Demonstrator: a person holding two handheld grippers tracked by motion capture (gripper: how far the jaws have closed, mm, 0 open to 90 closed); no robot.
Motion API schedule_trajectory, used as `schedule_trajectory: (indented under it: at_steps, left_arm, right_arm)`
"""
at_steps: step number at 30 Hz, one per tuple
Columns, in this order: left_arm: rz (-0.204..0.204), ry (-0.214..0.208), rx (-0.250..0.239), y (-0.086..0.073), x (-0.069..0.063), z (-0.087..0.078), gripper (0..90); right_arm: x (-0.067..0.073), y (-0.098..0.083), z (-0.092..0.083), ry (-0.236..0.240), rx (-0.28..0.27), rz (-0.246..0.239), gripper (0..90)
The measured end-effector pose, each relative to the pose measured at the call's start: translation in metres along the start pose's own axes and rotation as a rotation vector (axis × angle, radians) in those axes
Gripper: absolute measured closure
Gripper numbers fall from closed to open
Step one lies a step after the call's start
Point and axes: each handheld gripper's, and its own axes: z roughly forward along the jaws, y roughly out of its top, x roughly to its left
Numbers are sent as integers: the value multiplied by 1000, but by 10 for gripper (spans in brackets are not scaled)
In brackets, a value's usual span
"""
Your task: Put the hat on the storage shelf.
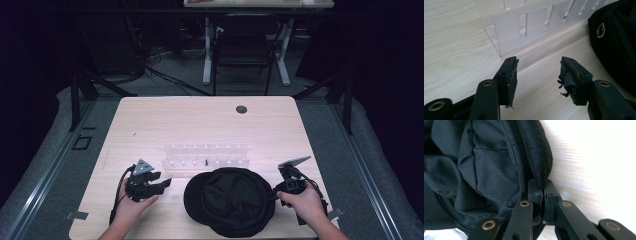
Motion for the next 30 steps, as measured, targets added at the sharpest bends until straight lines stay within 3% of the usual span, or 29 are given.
schedule_trajectory:
  at_steps: [1, 9, 16, 18, 25, 30]
  left_arm:
    - [-1, 1, -3, 0, 0, 0, 477]
    - [2, -4, 0, 0, 0, 0, 479]
    - [3, -3, 0, 0, 0, 0, 479]
    - [2, -4, 0, 0, 0, 0, 479]
    - [2, -3, -1, 0, 0, 0, 479]
    - [-5, 15, -13, -1, -1, 1, 479]
  right_arm:
    - [0, 1, -3, -5, 32, -20, 870]
    - [2, 0, -14, 39, 17, -26, 871]
    - [7, -1, -23, 80, -17, 0, 871]
    - [8, 1, -29, 79, 11, -27, 871]
    - [20, 1, -40, 88, -28, -13, 871]
    - [24, 2, -50, 89, -3, -37, 871]
